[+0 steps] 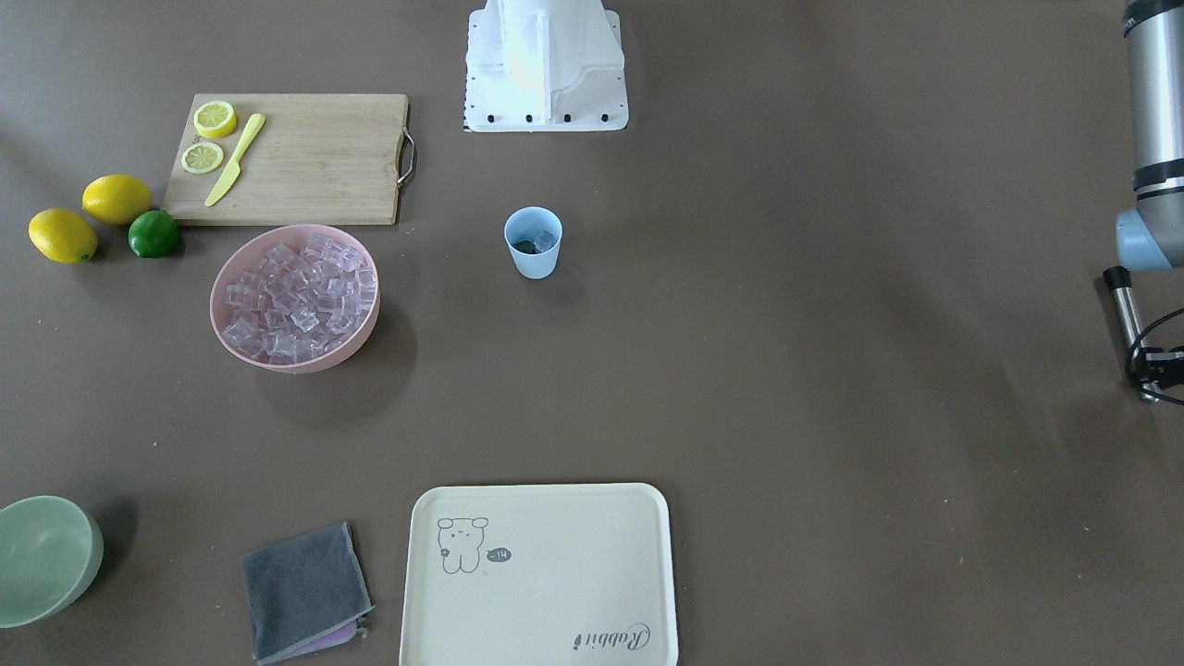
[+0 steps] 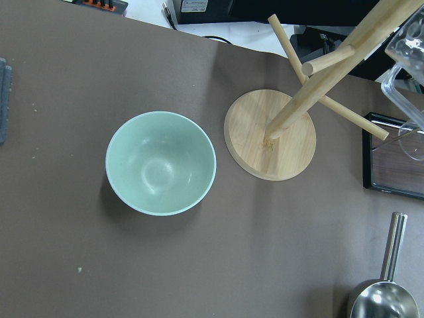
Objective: Mash ice and strawberries in cup
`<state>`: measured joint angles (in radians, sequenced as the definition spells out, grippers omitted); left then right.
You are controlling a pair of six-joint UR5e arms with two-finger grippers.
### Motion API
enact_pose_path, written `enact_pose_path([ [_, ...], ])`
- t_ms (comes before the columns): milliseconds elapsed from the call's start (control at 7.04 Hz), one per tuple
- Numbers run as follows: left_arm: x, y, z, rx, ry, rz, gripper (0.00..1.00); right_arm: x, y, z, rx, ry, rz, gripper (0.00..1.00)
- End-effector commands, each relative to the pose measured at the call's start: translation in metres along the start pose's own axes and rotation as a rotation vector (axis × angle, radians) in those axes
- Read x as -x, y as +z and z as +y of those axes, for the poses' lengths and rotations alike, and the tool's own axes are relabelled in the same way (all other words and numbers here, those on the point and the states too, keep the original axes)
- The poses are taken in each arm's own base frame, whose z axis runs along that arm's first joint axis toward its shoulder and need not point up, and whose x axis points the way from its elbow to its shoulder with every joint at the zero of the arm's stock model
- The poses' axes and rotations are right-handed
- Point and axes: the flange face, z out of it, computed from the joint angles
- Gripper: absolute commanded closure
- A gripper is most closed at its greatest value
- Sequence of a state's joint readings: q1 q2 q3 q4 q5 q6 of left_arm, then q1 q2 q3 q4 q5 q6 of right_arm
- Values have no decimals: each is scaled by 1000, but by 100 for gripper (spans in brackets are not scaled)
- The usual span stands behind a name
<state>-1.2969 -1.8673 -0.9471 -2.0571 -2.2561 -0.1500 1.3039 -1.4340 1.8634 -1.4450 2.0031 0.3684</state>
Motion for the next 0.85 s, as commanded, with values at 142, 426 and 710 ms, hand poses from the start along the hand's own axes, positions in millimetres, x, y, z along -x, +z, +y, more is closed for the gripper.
enact_pose_path([
  [142, -3, -59, -17, -100, 8, 78, 100, 0, -1, 0, -1, 0, 3, 0],
  [426, -36, -118, -47, -205, 67, 93, 100, 4, -4, -3, -8, -2, -7, 0],
  [710, -89, -189, -60, -331, 185, 149, 100, 9, -13, -6, -27, -11, -12, 0],
])
